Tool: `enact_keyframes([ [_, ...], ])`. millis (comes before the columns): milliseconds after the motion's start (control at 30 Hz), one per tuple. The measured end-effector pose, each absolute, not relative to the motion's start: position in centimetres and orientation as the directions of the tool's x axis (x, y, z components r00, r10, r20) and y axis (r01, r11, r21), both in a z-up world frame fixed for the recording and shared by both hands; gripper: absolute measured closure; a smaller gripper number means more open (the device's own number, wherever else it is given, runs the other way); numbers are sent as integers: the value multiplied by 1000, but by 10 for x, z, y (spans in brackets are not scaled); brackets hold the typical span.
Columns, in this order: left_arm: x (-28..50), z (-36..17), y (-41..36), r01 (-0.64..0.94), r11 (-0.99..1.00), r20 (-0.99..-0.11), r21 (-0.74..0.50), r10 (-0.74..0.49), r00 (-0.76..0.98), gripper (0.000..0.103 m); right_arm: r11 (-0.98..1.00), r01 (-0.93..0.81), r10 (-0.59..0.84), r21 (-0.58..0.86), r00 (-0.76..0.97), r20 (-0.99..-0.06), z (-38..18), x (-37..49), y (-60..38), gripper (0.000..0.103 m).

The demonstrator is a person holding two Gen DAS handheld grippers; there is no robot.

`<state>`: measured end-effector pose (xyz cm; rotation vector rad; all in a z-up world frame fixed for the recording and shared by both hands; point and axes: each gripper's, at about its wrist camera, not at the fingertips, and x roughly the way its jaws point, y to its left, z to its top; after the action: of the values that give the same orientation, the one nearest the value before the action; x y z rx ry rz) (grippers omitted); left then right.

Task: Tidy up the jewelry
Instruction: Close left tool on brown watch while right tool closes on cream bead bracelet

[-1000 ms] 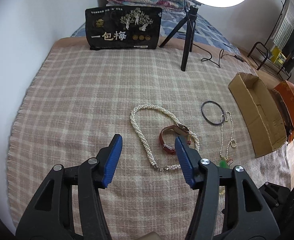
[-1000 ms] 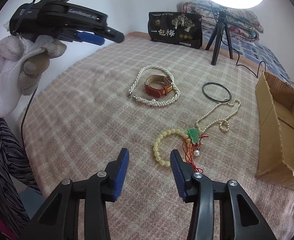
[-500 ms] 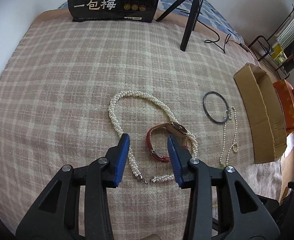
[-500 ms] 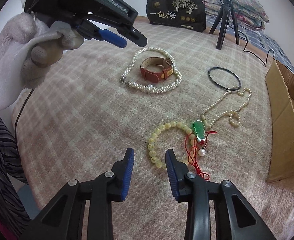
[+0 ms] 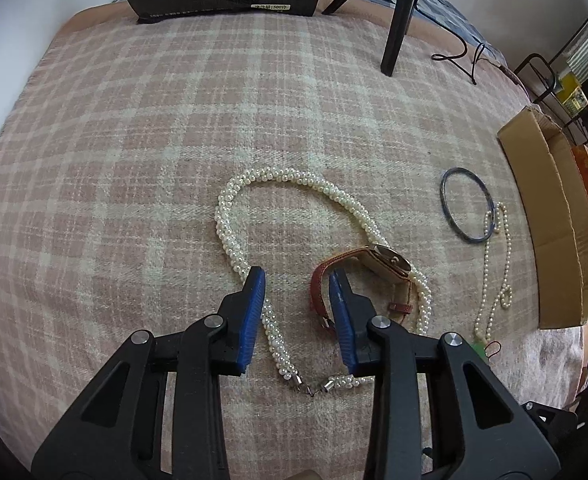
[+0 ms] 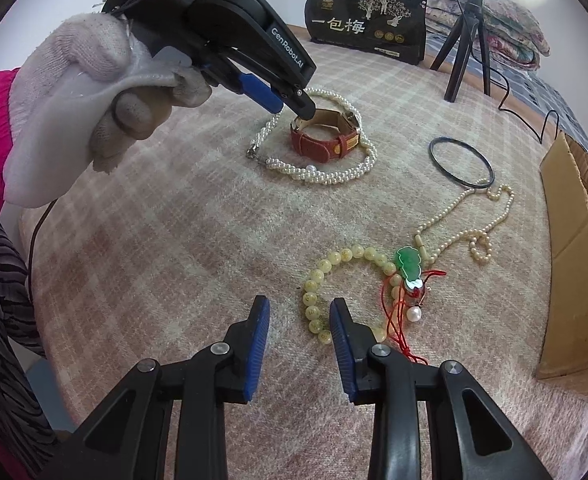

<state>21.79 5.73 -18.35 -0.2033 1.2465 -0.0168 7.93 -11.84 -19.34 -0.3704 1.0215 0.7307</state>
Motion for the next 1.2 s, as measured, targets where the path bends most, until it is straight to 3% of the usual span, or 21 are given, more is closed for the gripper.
enact_keyframes([
  [467,227,-182,49,-82,981,-943,-178,-145,300,76,708,-705,368,50,308,-877,-197,82,-117,75],
  [567,229,-189,50,-90,979,-949,-183,-152,276,87,709,-704,367,50,306,-878,-197,83,-118,75],
  [800,233,-198,45,-75,982,-955,-173,-148,257,96,705,-709,346,28,309,-886,-201,82,-113,76],
  [867,233,-198,45,-75,982,-954,-174,-149,259,97,704,-710,343,21,313,-886,-201,82,-112,78],
  [1000,233,-198,44,-83,979,-951,-185,-157,266,97,718,-695,345,30,318,-883,-202,87,-116,96],
  [1200,229,-191,46,-86,979,-945,-188,-156,288,98,733,-675,383,91,298,-874,-197,97,-122,98],
])
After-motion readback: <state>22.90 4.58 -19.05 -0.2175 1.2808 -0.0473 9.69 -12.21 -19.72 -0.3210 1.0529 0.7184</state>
